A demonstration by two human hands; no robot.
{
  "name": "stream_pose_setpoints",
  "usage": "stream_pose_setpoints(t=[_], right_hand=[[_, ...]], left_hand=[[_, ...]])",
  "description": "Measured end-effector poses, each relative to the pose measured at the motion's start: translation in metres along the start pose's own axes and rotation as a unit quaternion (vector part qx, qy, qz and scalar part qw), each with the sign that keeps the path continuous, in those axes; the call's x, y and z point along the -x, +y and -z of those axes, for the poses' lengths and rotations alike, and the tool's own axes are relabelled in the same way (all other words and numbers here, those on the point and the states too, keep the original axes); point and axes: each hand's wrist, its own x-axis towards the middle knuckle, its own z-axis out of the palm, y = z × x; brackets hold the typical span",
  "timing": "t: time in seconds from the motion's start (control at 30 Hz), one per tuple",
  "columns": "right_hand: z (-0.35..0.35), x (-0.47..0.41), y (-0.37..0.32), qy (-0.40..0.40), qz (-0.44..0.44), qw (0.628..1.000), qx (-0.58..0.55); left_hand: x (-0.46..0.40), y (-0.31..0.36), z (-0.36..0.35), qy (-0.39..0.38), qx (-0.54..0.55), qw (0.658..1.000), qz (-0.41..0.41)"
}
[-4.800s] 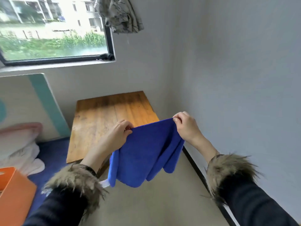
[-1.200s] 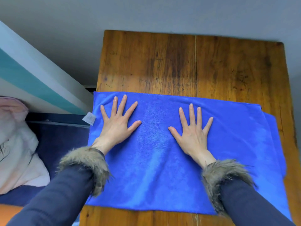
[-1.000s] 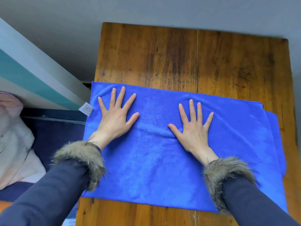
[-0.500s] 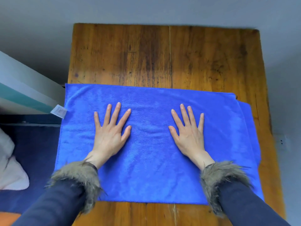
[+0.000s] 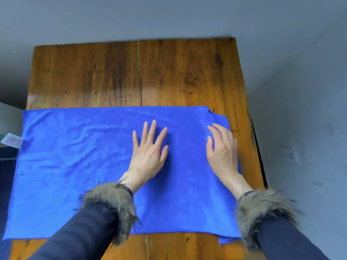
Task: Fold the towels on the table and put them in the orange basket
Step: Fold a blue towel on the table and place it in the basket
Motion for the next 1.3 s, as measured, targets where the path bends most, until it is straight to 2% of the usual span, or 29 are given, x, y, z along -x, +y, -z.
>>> stream_pose_setpoints(t=[0.1,0.17,0.23,0.43,0.67,0.73,0.83,0.93,1.07,1.2,1.3], right_hand=[[0.021,0.001,0.032,-0.009,-0.104,0.994,-0.019],[0.027,0.003,0.047,-0.078,-0.192,0.978,-0.016],[0.029,0.006,0.056,-0.136,-0.236,0.962,-0.017],[0.033,0.004,0.064,-0.195,-0.218,0.956,-0.013],[0.067,-0.038,0.104,-0.104,-0.303,0.946,-0.057],[0.071,-0.047,0.115,-0.103,-0.308,0.944,-0.062],[0.068,-0.054,0.119,-0.109,-0.294,0.940,-0.134],[0.063,-0.054,0.118,-0.120,-0.340,0.913,-0.192],[0.063,-0.046,0.128,-0.199,-0.428,0.861,-0.189],[0.074,-0.022,0.130,-0.223,-0.437,0.856,-0.163],[0.073,0.002,0.133,-0.251,-0.457,0.839,-0.153]], left_hand=[[-0.018,0.043,-0.009,-0.024,-0.005,0.999,-0.047],[-0.025,0.060,-0.018,-0.044,-0.007,0.998,-0.055],[-0.026,0.066,-0.028,-0.056,-0.038,0.996,-0.050],[-0.026,0.066,-0.034,-0.079,-0.091,0.992,-0.029],[-0.027,0.072,-0.033,-0.083,-0.101,0.991,-0.015],[-0.028,0.072,-0.033,-0.090,-0.106,0.990,-0.013],[-0.028,0.075,-0.031,-0.083,-0.100,0.992,-0.012],[-0.028,0.077,-0.027,-0.103,-0.112,0.988,-0.008],[-0.029,0.078,-0.023,-0.112,-0.108,0.988,-0.005],[-0.029,0.071,-0.028,-0.105,-0.113,0.988,-0.009],[-0.029,0.072,-0.030,-0.093,-0.091,0.991,-0.011]])
